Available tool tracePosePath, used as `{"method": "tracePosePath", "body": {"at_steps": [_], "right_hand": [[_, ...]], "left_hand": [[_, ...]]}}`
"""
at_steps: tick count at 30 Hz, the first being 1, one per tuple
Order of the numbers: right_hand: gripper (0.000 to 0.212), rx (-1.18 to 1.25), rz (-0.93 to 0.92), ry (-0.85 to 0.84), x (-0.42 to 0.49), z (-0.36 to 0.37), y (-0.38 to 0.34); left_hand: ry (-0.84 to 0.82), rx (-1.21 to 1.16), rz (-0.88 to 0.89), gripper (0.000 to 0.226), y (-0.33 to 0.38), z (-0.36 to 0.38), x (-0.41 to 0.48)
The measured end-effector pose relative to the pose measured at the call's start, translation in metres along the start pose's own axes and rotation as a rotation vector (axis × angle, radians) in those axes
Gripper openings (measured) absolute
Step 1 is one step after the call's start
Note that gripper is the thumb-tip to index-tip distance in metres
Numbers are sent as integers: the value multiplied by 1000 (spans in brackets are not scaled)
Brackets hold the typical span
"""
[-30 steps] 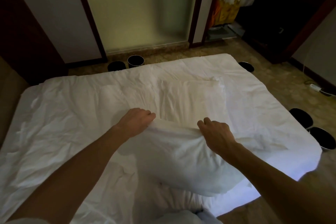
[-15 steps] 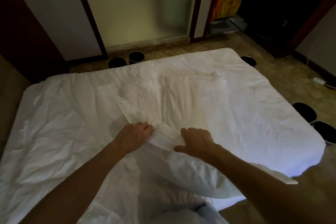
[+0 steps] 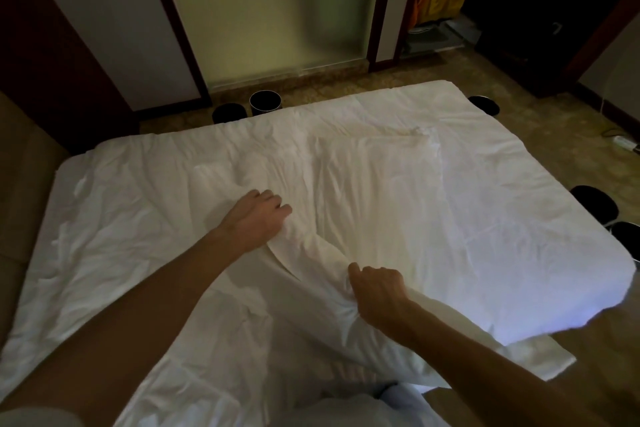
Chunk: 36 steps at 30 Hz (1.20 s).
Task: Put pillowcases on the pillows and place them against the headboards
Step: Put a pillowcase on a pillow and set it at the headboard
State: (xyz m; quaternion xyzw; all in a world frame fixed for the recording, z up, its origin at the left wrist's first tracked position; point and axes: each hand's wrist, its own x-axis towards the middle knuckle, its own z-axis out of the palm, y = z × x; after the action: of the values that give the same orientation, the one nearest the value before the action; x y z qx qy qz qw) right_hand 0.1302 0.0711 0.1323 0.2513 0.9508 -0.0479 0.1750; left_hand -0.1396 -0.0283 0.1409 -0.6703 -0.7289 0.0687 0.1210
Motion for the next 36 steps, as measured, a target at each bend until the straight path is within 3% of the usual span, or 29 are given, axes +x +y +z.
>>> {"method": "tracePosePath", "body": {"at_steps": [2, 4, 9, 12, 15, 18, 27, 36], "right_hand": [[39, -3, -3, 14, -2, 0, 2], [33, -10, -13, 25, -3, -3, 7], [23, -9, -36, 120, -2, -23, 24], [23, -7, -52, 152, 5, -39, 27], [23, -14, -67, 183, 11, -51, 27], [22, -23, -105, 213, 13, -59, 26], [30, -70, -369, 299, 15, -101, 4], [29, -60, -659, 369, -21, -104, -38]], "left_hand": [[-175, -32, 143, 39, 1, -2, 9], [-415, -93, 144, 57, 4, -2, 13], [-544, -45, -9, 62, -17, 3, 5], [-512, 24, -47, 44, -36, 0, -12], [-336, 8, -39, 30, -41, 0, -38], [-327, -46, -197, 17, -36, -14, -64], [-367, -51, -587, 26, -8, -91, -153], [-373, 76, -904, 27, 71, -164, -253]]}}
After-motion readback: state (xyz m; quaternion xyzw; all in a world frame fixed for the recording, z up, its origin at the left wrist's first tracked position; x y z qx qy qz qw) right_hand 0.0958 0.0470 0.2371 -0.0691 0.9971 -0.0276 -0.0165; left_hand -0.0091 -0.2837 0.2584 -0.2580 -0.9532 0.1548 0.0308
